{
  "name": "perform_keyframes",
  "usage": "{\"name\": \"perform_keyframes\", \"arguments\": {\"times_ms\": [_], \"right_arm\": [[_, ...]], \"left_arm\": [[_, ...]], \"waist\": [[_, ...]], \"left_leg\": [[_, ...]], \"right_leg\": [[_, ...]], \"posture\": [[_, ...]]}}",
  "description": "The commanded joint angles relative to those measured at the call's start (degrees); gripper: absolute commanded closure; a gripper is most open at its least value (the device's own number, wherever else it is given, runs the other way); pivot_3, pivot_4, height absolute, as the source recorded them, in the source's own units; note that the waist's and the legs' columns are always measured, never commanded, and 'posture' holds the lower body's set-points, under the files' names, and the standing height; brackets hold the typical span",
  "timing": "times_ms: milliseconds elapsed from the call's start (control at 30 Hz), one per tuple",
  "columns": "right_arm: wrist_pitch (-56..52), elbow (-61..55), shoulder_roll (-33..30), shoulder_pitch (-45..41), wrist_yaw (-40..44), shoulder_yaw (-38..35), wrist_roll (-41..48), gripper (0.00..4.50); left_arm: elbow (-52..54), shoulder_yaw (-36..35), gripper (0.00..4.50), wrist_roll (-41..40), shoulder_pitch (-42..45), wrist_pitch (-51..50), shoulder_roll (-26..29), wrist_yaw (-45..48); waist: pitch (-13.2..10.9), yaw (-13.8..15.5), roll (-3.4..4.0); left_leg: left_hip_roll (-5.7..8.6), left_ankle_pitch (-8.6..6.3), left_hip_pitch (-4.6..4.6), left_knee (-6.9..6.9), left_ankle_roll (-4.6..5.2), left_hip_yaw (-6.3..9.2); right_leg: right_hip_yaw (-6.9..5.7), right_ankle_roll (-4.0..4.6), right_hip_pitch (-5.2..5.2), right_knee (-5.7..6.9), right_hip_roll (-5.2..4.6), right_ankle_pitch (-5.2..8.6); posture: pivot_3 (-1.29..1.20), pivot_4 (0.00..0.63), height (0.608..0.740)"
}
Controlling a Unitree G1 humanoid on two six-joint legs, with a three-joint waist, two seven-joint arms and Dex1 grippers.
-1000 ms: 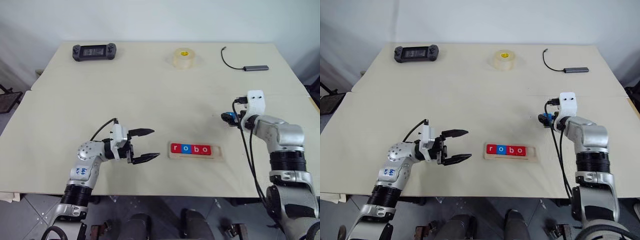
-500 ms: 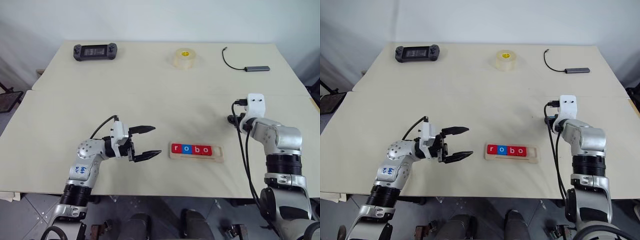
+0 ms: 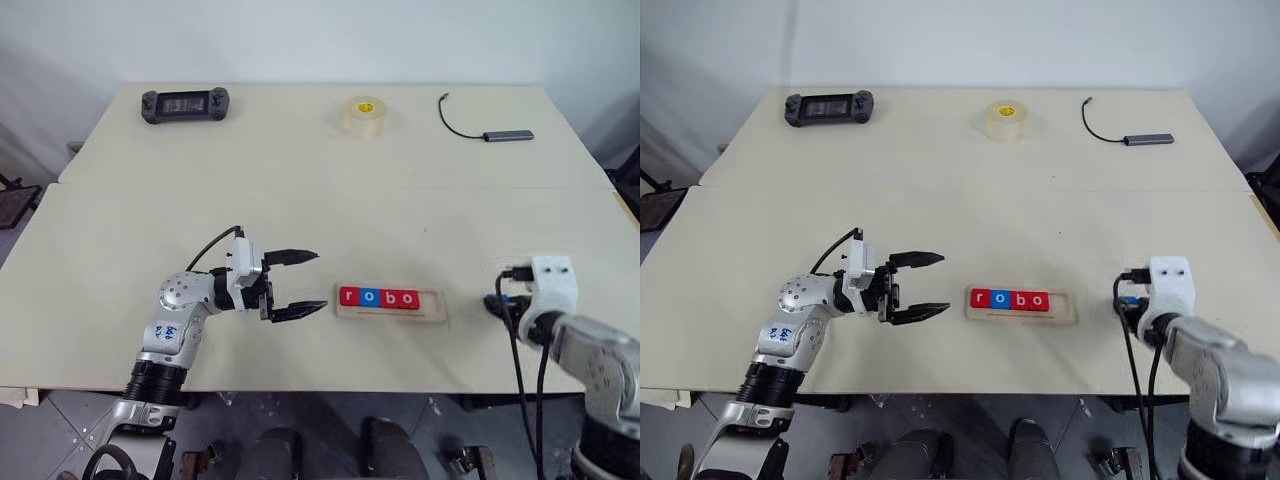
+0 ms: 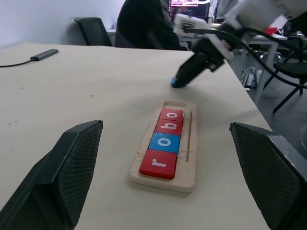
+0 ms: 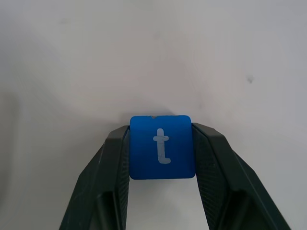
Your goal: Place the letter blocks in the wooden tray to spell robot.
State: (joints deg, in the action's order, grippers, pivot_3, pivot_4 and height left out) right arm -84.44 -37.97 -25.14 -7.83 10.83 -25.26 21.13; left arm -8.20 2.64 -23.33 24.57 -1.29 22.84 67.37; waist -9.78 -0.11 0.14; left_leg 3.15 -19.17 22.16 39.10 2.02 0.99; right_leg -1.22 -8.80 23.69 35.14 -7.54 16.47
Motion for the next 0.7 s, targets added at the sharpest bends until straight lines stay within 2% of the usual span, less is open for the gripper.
{"name": "perform_keyframes", "arguments": {"times_ms": [33, 133, 267, 367, 467, 533, 700], "right_arm": [[1.1, -3.5, 1.4, 2.4, 1.1, -0.3, 1.0, 2.68], [3.2, -2.3, 1.3, 2.3, 4.1, -2.4, 2.8, 1.64], [7.7, 0.2, -7.7, 4.6, 12.6, -1.1, 5.1, 0.30], [16.8, 3.6, -16.8, 8.4, 21.7, 0.5, 5.1, 0.30], [39.4, 10.0, -28.0, 14.9, 39.0, 4.0, 0.7, 0.30], [54.2, 16.4, -32.4, 16.9, 48.0, 5.8, -2.0, 0.30], [74.9, 38.3, -36.7, 6.2, 57.4, 14.0, -8.0, 0.30]], "left_arm": [[0.2, 0.0, 0.00, -0.5, 0.6, 0.2, 0.1, 0.6], [0.4, 0.1, 0.00, -0.5, 0.7, -0.1, 0.2, 0.7], [0.6, -0.1, 0.00, -0.3, 0.7, -0.1, 0.3, 0.4], [0.6, -0.2, 0.00, -0.3, 0.7, -0.1, 0.5, 0.2], [0.3, -0.4, 0.00, -0.3, 0.6, 0.0, 0.8, 0.3], [0.2, -0.5, 0.00, -0.3, 0.5, 0.2, 0.9, 0.3], [0.0, -0.5, 0.00, -0.5, 0.3, 0.5, 1.2, 1.0]], "waist": [[0.0, 0.1, 0.00], [0.0, 0.1, 0.00], [0.0, 0.2, 0.00], [0.0, 0.5, -0.01], [0.0, 0.5, -0.03], [-0.1, 0.4, -0.09], [-0.1, -0.2, -0.16]], "left_leg": [[0.01, 0.00, -0.01, 0.00, 0.00, 0.00], [0.05, 0.00, -0.02, 0.01, 0.01, 0.00], [0.07, 0.00, -0.02, 0.01, 0.02, -0.01], [0.09, -0.01, -0.01, 0.01, 0.06, 0.02], [0.10, -0.03, -0.01, 0.01, 0.10, -0.02], [0.06, -0.03, -0.05, 0.01, 0.11, -0.07], [0.05, -0.01, -0.14, 0.07, 0.14, -0.17]], "right_leg": [[0.00, 0.00, -0.01, 0.00, 0.00, 0.00], [0.02, 0.00, -0.02, 0.01, -0.03, 0.00], [0.02, 0.00, -0.01, 0.01, -0.04, 0.00], [-0.02, 0.00, -0.06, -0.06, -0.05, 0.00], [-0.02, -0.02, -0.10, -0.12, -0.05, -0.01], [-0.05, -0.06, -0.18, -0.18, 0.00, -0.03], [0.02, -0.15, -0.25, -0.19, -0.03, -0.08]], "posture": [[0.00, 0.150, 0.740], [0.00, 0.150, 0.740], [0.00, 0.150, 0.740], [0.00, 0.150, 0.740], [0.00, 0.150, 0.740], [0.00, 0.150, 0.740], [0.00, 0.150, 0.740]]}}
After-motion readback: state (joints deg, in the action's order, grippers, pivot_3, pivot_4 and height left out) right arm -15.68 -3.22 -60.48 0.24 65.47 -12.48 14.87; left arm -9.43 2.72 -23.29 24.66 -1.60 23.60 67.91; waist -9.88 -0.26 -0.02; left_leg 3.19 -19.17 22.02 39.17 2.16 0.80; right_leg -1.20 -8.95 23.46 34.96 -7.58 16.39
